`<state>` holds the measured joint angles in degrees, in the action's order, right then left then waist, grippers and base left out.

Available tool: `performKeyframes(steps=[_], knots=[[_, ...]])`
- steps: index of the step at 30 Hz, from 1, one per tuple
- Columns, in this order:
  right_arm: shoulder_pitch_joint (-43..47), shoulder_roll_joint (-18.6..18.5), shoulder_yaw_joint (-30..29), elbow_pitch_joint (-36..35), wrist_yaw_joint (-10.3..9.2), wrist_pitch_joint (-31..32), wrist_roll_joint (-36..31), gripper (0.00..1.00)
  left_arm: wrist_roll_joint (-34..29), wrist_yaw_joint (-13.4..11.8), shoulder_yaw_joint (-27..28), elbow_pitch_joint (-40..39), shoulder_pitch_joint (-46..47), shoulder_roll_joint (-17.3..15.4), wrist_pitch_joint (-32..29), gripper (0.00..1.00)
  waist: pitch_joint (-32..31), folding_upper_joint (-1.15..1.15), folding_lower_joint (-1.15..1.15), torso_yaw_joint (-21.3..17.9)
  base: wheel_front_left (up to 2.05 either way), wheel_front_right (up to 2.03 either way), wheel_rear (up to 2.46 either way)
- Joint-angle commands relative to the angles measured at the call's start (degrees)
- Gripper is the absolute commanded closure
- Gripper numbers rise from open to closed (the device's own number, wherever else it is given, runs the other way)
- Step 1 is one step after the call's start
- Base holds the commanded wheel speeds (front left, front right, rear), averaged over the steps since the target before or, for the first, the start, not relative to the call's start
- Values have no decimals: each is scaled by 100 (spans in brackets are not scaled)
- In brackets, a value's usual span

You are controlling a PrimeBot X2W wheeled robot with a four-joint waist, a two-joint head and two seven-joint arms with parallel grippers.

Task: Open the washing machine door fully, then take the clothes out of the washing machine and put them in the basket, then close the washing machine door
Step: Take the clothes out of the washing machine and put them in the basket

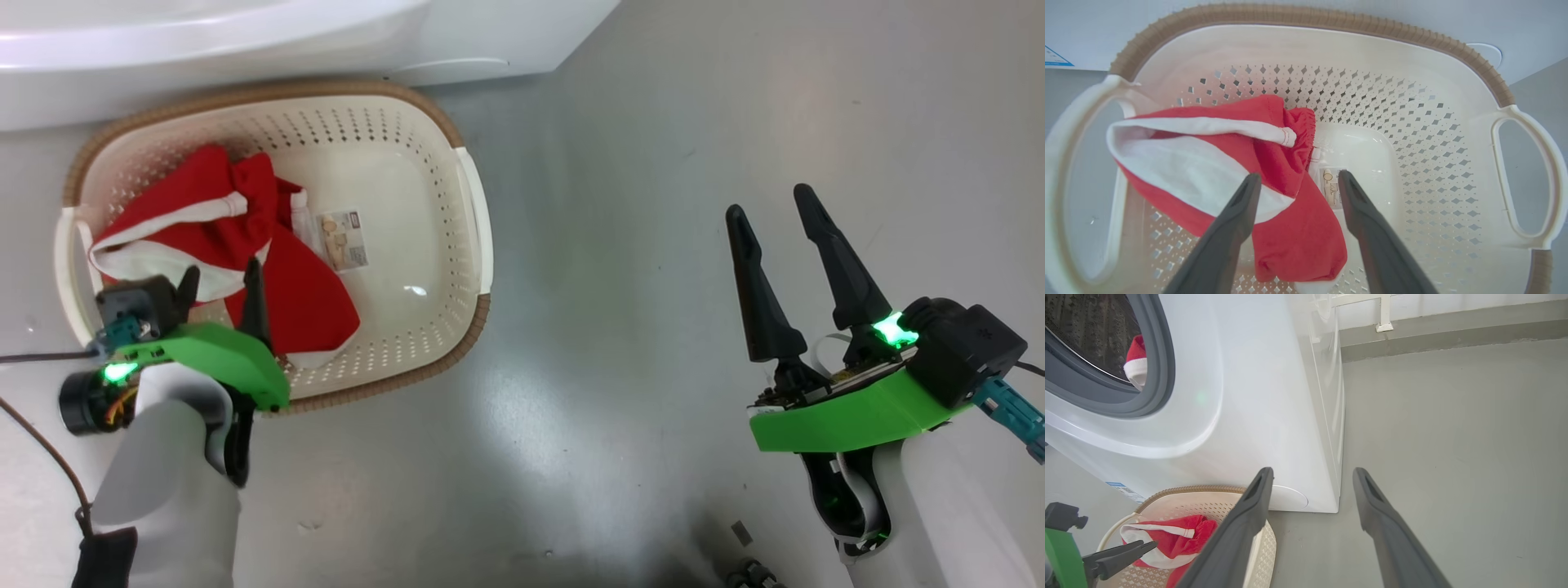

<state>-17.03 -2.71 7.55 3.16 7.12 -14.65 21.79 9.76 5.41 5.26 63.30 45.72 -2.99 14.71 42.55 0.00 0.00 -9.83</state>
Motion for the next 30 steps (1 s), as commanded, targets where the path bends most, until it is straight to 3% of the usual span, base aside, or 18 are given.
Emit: performKeyframes(steps=[1, 6, 22, 30], knots=[[49, -17, 96, -93, 36, -35, 101, 0, -101, -54, 76, -183, -243, -180, 29, 0, -102, 0, 0, 51, 0, 0, 0], [100, -17, 72, -45, 36, -35, 122, 0, -66, -155, 152, -586, -510, -135, 29, 0, -337, 0, 0, 133, 0, 0, 0], [296, -17, -34, 114, 36, -35, -261, 0, 77, -16, 85, -2555, -1453, 3, 29, 0, -1142, 0, 0, 367, 0, 0, 0], [453, -17, -190, 172, 36, -35, -399, 0, 277, -135, -312, -3671, -1992, 10, 29, 0, -1644, 0, 0, 468, 0, 0, 0]])
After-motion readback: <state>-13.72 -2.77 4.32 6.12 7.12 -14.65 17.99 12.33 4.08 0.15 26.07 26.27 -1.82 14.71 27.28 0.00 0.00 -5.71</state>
